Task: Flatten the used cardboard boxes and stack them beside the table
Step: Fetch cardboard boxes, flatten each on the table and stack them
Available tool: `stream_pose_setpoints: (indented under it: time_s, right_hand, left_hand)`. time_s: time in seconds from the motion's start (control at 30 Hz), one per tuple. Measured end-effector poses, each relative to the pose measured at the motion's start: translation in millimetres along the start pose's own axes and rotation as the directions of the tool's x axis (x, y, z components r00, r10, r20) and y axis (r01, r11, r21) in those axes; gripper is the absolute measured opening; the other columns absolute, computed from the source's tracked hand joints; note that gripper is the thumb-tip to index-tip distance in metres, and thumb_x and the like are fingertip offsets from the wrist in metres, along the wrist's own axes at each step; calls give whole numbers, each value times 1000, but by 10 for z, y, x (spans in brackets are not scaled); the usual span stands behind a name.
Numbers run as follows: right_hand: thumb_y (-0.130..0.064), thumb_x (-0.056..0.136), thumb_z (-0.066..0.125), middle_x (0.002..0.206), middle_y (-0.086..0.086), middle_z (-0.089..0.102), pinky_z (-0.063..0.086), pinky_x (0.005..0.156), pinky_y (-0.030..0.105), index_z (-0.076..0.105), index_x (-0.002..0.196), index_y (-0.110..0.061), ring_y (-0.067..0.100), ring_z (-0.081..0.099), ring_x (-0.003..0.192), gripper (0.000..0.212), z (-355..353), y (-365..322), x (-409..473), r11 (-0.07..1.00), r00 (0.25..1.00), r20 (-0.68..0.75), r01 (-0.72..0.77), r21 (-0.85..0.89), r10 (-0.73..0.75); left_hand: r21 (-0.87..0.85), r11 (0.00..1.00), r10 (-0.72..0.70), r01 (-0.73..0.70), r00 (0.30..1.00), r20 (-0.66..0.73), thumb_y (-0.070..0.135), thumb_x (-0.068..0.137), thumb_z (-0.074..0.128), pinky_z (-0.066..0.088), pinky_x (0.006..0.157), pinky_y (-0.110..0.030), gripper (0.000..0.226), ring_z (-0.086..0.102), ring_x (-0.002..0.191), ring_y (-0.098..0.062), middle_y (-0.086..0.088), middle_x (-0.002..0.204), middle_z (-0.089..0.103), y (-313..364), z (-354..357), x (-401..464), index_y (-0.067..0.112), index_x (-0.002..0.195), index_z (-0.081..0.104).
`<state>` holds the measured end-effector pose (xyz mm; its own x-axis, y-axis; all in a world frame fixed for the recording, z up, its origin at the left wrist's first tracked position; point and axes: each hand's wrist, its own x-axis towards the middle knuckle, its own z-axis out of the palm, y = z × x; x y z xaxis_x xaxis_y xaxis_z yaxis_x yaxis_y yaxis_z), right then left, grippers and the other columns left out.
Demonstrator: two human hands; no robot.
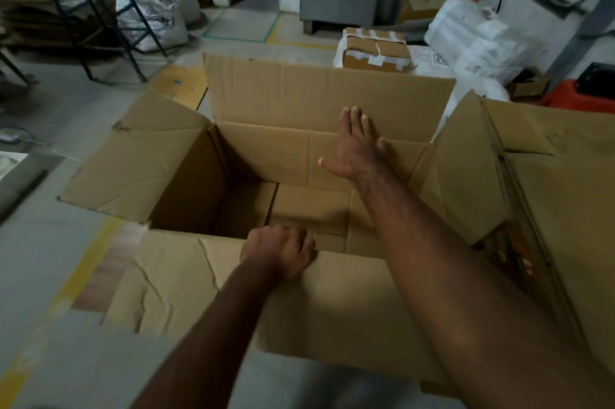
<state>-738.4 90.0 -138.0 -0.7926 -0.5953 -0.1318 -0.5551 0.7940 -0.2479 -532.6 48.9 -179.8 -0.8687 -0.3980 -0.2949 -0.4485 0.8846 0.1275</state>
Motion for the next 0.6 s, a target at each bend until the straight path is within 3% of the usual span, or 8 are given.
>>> stream_pose_setpoints:
  time_s: [0.1, 0.2, 0.3, 0.37, 0.43, 0.5, 0.57, 0.6]
  right_hand:
    - [-53, 91, 68, 170, -3, -22, 11, 124, 61, -16, 161, -19, 20, -14, 157, 115, -81, -58, -533, 996, 999, 3, 36, 81, -37]
    - [-57, 92, 65, 171, -3, -17, 12, 125, 58, -13, 163, -20, 20, -8, 158, 112, -90, -104, -1172, 986, 992, 54, 107, 129, -115]
    - [-54, 95, 61, 172, -3, 1, 20, 124, 55, 1, 165, -23, 20, 8, 158, 97, -9, -136, -1741, 966, 978, 101, 163, 199, -185]
    - [-56, 94, 62, 169, -3, 21, 33, 120, 51, 15, 164, -29, 21, 26, 153, 88, 20, -193, -2075, 945, 977, 127, 123, 305, -168]
    - [-73, 80, 66, 163, -3, 36, 43, 113, 49, 26, 161, -33, 20, 41, 145, 99, -58, -294, -2364, 924, 967, 196, 78, 374, -161]
    - [-79, 69, 69, 155, -8, 47, 47, 108, 46, 38, 156, -33, 17, 50, 137, 104, -171, -371, -2559, 946, 943, 279, 92, 312, -184]
    - [-67, 80, 73, 142, -8, 58, 45, 105, 42, 54, 143, -33, 17, 55, 128, 75, -209, -411, -2610, 986, 964, 225, 120, 116, -143]
    - [-61, 85, 71, 135, -7, 62, 42, 105, 41, 60, 135, -34, 19, 56, 124, 59, -208, -413, -2595, 994, 991, 80, 112, -7, -111]
  left_hand:
    - [-117, 991, 67, -58, 995, 77, 86, 89, 21, 40, 99, -45, 81, 53, 131, -29, -6, 142, 58, -58, -72, -38, 33, 147, 42]
    - [-132, 951, 295, -280, 949, 114, 94, 76, 38, 22, 120, -57, 106, 25, 151, -28, -6, 167, 24, -100, -267, -222, 34, 160, 15]
    - [-128, 869, 493, -477, 853, 171, 98, 64, 53, 10, 123, -63, 117, 14, 155, -25, 3, 170, 14, -170, -417, -532, 41, 159, 15]
    - [-139, 864, 503, -483, 824, 260, 93, 59, 64, 15, 124, -57, 121, 21, 153, -22, 7, 168, 19, -278, -476, -736, 42, 158, 18]
    - [-66, 869, 487, -490, 824, 290, 85, 60, 73, 28, 119, -49, 116, 35, 145, -19, 9, 162, 33, -431, -581, -909, 39, 155, 26]
    - [114, 864, 462, -491, 861, 212, 72, 71, 75, 46, 105, -44, 92, 54, 128, -18, 6, 146, 54, -580, -707, -1015, 34, 148, 42]
    - [258, 878, 413, -404, 911, 20, 52, 88, 69, 55, 85, -36, 51, 63, 104, -17, 5, 119, 67, -726, -839, -1052, 31, 133, 58]
    - [287, 898, 375, -333, 921, -103, 48, 93, 64, 53, 79, -33, 37, 64, 96, -18, 4, 108, 68, -804, -885, -1043, 29, 124, 63]
